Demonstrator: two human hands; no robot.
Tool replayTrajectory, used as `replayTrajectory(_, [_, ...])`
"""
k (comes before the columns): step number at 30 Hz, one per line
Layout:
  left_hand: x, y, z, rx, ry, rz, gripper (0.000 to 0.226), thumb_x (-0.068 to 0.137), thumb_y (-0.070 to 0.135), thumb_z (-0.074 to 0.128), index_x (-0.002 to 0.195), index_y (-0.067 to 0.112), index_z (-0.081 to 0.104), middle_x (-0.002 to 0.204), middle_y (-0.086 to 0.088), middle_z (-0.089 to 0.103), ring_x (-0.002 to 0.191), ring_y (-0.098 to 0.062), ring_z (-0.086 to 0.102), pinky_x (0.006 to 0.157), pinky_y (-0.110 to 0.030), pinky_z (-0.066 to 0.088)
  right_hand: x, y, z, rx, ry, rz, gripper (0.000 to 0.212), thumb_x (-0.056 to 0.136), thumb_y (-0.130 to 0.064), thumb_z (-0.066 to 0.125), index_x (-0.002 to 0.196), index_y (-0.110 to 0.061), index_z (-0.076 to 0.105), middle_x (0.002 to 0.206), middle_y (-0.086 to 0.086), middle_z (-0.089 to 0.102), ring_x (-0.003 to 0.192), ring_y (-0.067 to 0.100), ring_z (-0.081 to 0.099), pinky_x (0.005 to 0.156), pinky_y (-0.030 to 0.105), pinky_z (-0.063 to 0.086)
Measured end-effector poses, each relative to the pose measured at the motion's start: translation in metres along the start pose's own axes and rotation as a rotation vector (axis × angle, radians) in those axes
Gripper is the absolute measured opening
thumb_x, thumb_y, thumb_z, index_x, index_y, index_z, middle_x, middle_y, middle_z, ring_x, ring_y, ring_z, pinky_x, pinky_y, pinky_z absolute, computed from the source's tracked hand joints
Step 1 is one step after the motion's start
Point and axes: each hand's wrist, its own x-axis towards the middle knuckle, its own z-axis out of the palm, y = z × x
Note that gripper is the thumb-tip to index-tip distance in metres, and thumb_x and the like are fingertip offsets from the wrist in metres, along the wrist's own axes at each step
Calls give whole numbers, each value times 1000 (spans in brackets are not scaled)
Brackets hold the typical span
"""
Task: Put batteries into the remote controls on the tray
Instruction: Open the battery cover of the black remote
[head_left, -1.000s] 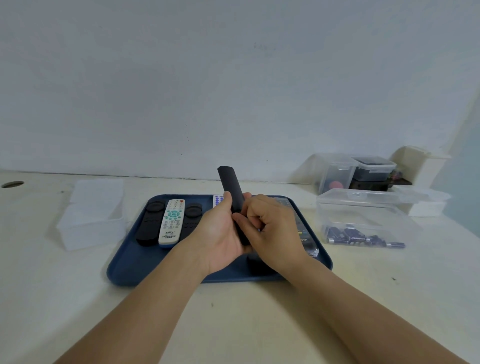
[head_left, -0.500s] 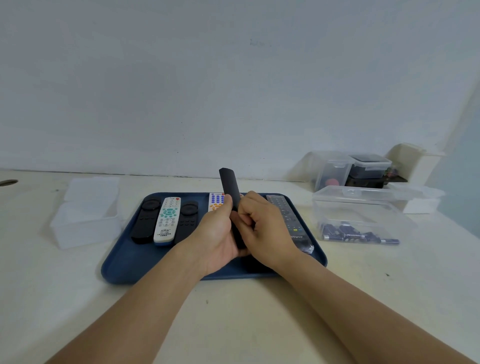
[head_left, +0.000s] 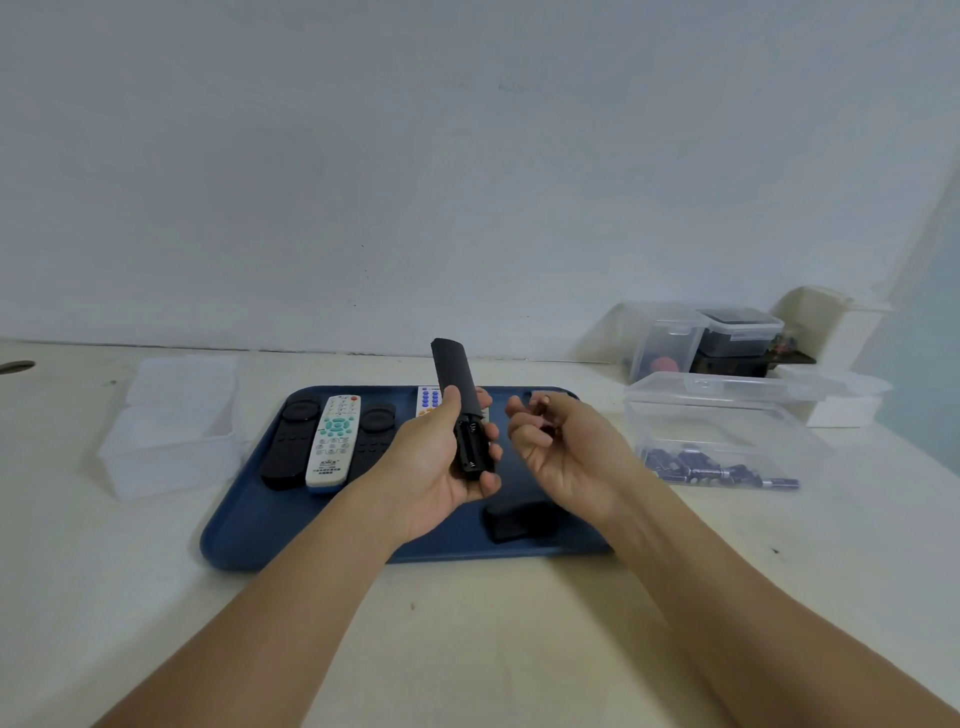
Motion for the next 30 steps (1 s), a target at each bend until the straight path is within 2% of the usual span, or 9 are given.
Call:
replayTrajectory(3, [-3, -1, 1, 41, 2, 10, 44, 107, 45, 37, 123, 13, 63, 78, -8, 59, 62, -17, 54, 45, -27, 41, 6, -8, -10, 138, 31, 65, 12, 98, -5, 51, 87, -2, 56, 86, 16, 54, 60, 19, 56, 50, 22, 56])
replayTrajectory(6, [-5, 0, 3, 70, -5, 26, 44, 108, 44, 36, 124, 14, 64, 77, -7, 60, 61, -17, 53, 45, -26, 41, 4, -14, -12, 152, 37, 41, 15, 97, -11, 59, 93, 2, 63, 96, 11, 54, 73, 19, 58, 66, 25, 59])
replayTrajectory(10, [-8, -3, 4, 124, -34, 19, 45, 108, 45, 36, 126, 15, 64, 77, -7, 60, 63, -18, 53, 44, -27, 40, -6, -25, -7, -28, -5, 44, 8, 91, -5, 64, 97, -2, 60, 81, 6, 51, 53, 8, 47, 42, 13, 41])
replayTrajectory(11, [-8, -4, 4, 138, -50, 14, 46, 108, 45, 35, 127, 15, 63, 76, -7, 60, 63, -18, 53, 44, -27, 40, -11, -29, -6, -167, -17, 26, 2, 96, -6, 59, 94, -4, 59, 76, 3, 48, 47, 4, 39, 36, 12, 32])
replayTrajectory(14, [-10, -6, 6, 170, -92, 8, 47, 107, 46, 34, 127, 14, 62, 75, -6, 60, 62, -18, 53, 43, -26, 39, -28, -43, -6, -821, 12, -152, 22, 103, -21, 53, 89, -8, 65, 63, -2, 45, 40, 4, 25, 31, 16, 16])
replayTrajectory(18, [-10, -8, 6, 219, -122, 29, 49, 107, 47, 34, 125, 13, 64, 73, -5, 59, 57, -16, 51, 39, -25, 33, -31, -65, -25, -1652, 203, -470, 31, 96, -29, 64, 77, -7, 75, 63, 12, 60, 40, 8, 37, 42, 19, 33])
replayTrajectory(21, [-10, -9, 5, 256, -129, 32, 49, 106, 48, 35, 123, 13, 65, 69, -3, 57, 54, -15, 49, 38, -22, 30, -29, -81, -42, -1857, 285, -576, 24, 92, -28, 69, 78, -10, 76, 65, 6, 64, 55, 9, 49, 54, 21, 39])
replayTrajectory(25, [-9, -10, 5, 272, -132, 51, 42, 106, 43, 41, 125, 13, 63, 68, -3, 55, 53, -14, 49, 36, -23, 30, -34, -87, -45, -1798, 259, -563, 16, 93, -23, 68, 85, -13, 77, 58, -8, 53, 48, 3, 43, 49, 12, 33])
replayTrajectory(30, [-11, -5, 4, 255, -105, 115, 35, 107, 36, 45, 128, 13, 60, 70, -3, 57, 55, -15, 51, 38, -24, 32, -33, -67, -23, -736, 19, -180, 22, 98, 3, 45, 105, 1, 66, 69, 1, 48, 48, 6, 32, 36, 15, 23])
